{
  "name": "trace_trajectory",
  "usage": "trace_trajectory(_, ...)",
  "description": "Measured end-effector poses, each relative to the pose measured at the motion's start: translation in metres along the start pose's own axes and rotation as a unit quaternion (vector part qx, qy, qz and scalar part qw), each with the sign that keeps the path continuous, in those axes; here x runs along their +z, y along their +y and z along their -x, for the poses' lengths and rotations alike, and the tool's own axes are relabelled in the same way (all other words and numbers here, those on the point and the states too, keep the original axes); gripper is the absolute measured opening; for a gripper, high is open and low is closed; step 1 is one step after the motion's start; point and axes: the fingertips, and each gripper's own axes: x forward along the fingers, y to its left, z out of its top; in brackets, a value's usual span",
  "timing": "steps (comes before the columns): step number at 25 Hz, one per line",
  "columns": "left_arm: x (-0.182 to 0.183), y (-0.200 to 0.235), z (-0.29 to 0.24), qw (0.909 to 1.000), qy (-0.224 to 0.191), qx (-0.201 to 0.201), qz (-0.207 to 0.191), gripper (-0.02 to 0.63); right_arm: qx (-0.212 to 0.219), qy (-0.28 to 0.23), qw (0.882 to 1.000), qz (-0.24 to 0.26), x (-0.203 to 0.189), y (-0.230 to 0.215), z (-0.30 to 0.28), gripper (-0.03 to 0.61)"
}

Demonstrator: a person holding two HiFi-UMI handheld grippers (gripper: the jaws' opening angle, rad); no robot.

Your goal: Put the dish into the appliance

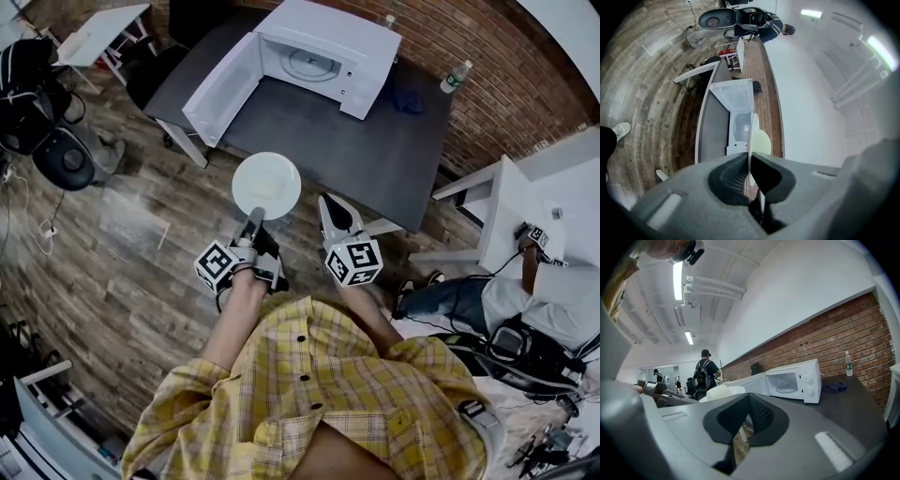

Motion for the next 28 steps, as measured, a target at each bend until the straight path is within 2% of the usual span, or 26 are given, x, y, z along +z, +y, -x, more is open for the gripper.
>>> trace_trajectory(7,0.031,-0.002,-0.056,0.9992,0.04,-0.004,-0.004,0.009,-0.028,-0.011,1.0,0.0,0.013,-0.02,-0.052,0.003)
trace_trajectory(12,0.053,0.003,-0.088,0.9971,0.067,0.015,-0.031,0.009,-0.05,-0.017,0.999,-0.004,0.022,-0.029,-0.081,0.003)
trace_trajectory(14,0.057,0.002,-0.098,0.9969,0.075,0.012,-0.021,0.009,-0.058,-0.016,0.998,-0.004,0.024,-0.031,-0.089,0.003)
trace_trajectory(18,0.065,0.009,-0.107,0.9954,0.089,0.026,-0.026,0.009,-0.071,-0.017,0.997,-0.003,0.028,-0.033,-0.099,0.002)
trace_trajectory(28,0.069,0.011,-0.131,0.993,0.111,0.026,-0.029,0.009,-0.094,-0.015,0.995,0.002,0.032,-0.045,-0.109,0.003)
